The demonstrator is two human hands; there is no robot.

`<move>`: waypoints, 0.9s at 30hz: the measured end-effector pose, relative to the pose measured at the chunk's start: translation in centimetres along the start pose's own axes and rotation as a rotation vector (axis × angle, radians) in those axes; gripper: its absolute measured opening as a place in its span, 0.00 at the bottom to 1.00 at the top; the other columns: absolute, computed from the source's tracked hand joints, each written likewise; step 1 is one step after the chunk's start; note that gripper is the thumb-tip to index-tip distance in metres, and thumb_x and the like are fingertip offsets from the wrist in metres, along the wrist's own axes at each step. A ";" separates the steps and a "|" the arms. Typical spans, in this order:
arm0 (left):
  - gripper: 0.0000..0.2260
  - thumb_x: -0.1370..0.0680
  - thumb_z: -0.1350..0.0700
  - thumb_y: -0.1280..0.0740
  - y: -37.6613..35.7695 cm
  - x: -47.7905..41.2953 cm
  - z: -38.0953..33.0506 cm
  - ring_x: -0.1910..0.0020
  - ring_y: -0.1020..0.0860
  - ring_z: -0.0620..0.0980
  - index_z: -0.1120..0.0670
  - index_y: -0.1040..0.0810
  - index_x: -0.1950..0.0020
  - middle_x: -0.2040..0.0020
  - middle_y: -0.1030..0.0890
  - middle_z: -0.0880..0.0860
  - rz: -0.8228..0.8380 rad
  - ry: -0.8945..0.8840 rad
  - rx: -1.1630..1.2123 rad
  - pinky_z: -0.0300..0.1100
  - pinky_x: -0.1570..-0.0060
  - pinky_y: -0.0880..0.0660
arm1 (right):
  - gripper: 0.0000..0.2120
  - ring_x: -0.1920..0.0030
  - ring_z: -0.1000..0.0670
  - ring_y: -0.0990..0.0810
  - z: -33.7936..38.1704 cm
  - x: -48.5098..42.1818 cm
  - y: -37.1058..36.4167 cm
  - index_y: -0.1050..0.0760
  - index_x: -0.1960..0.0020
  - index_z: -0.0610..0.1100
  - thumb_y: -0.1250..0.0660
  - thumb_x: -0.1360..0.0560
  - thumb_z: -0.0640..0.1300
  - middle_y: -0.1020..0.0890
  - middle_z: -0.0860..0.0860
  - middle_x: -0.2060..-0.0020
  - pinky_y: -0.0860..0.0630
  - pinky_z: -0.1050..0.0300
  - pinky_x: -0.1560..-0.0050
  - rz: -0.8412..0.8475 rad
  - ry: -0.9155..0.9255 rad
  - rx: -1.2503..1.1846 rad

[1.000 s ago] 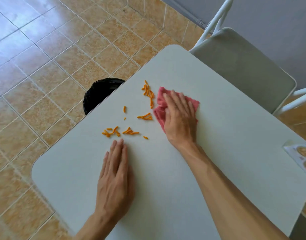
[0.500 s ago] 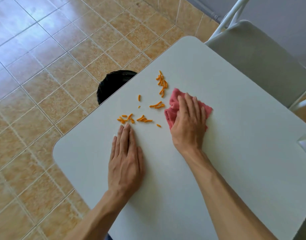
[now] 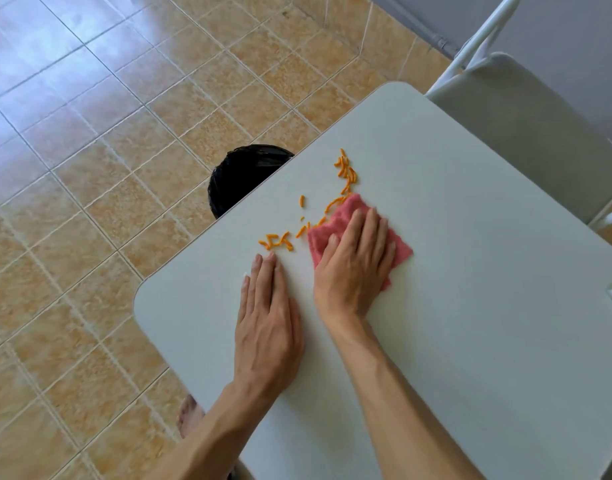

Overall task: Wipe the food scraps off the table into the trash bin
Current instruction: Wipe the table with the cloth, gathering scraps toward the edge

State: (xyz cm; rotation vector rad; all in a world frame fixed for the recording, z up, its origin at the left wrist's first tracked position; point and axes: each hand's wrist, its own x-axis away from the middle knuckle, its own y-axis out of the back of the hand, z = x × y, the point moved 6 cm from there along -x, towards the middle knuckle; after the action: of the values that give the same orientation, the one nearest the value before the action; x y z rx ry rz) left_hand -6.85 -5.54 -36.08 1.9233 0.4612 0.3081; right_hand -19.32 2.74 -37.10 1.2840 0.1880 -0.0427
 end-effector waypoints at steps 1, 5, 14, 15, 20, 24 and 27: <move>0.24 0.19 0.58 0.45 0.3 0.1 0.6 0.20 0.46 0.56 0.66 0.39 0.24 0.21 0.40 0.61 -0.006 0.024 0.012 0.54 0.24 0.46 | 0.25 0.25 0.38 0.32 0.0 -0.9 -0.2 0.32 0.26 0.37 0.40 0.19 0.48 0.29 0.40 0.26 0.37 0.39 0.25 -0.001 -0.026 -0.007; 0.24 0.18 0.57 0.47 1.8 -0.2 3.9 0.20 0.48 0.56 0.66 0.39 0.23 0.21 0.41 0.61 -0.027 0.069 0.030 0.53 0.23 0.48 | 0.26 0.26 0.38 0.31 -1.2 1.3 0.6 0.32 0.26 0.35 0.39 0.18 0.49 0.29 0.39 0.26 0.34 0.39 0.26 -0.033 -0.070 -0.020; 0.26 0.17 0.53 0.48 2.3 -2.1 8.6 0.20 0.51 0.54 0.63 0.44 0.21 0.20 0.45 0.58 0.007 0.000 -0.045 0.48 0.22 0.54 | 0.29 0.25 0.34 0.33 1.3 12.0 2.2 0.35 0.25 0.32 0.40 0.18 0.52 0.32 0.36 0.25 0.36 0.36 0.26 0.046 -0.062 0.066; 0.26 0.16 0.52 0.48 2.3 -2.0 8.7 0.20 0.51 0.53 0.63 0.45 0.21 0.20 0.45 0.58 0.010 -0.003 -0.045 0.48 0.22 0.55 | 0.30 0.26 0.34 0.33 1.9 10.5 1.7 0.34 0.26 0.32 0.40 0.18 0.52 0.31 0.36 0.26 0.36 0.36 0.26 0.043 -0.051 0.074; 0.26 0.16 0.52 0.50 2.2 -1.9 8.7 0.20 0.52 0.53 0.63 0.45 0.21 0.19 0.46 0.58 0.010 -0.001 -0.030 0.47 0.22 0.56 | 0.29 0.28 0.35 0.29 3.5 2.5 -0.3 0.32 0.27 0.32 0.38 0.20 0.52 0.27 0.36 0.29 0.33 0.36 0.28 -0.034 -0.151 0.037; 0.26 0.16 0.52 0.49 2.4 -1.9 9.0 0.20 0.52 0.53 0.63 0.45 0.21 0.19 0.46 0.58 0.015 -0.020 0.017 0.48 0.22 0.55 | 0.26 0.26 0.36 0.30 3.2 6.3 0.5 0.33 0.26 0.33 0.40 0.17 0.49 0.28 0.37 0.27 0.34 0.38 0.26 -0.068 -0.205 0.049; 0.25 0.17 0.56 0.47 2.6 -1.9 9.3 0.20 0.50 0.55 0.64 0.44 0.21 0.20 0.45 0.60 0.029 -0.068 0.086 0.49 0.22 0.54 | 0.26 0.26 0.36 0.31 3.7 13.1 1.6 0.34 0.25 0.33 0.40 0.17 0.48 0.30 0.37 0.26 0.35 0.39 0.26 -0.048 -0.171 0.074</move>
State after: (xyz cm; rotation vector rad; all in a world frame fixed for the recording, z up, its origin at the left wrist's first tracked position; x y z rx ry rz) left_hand -4.18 -14.98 -37.23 2.0187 0.4080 0.2442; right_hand -5.81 0.63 -36.77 1.3422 0.0707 -0.2019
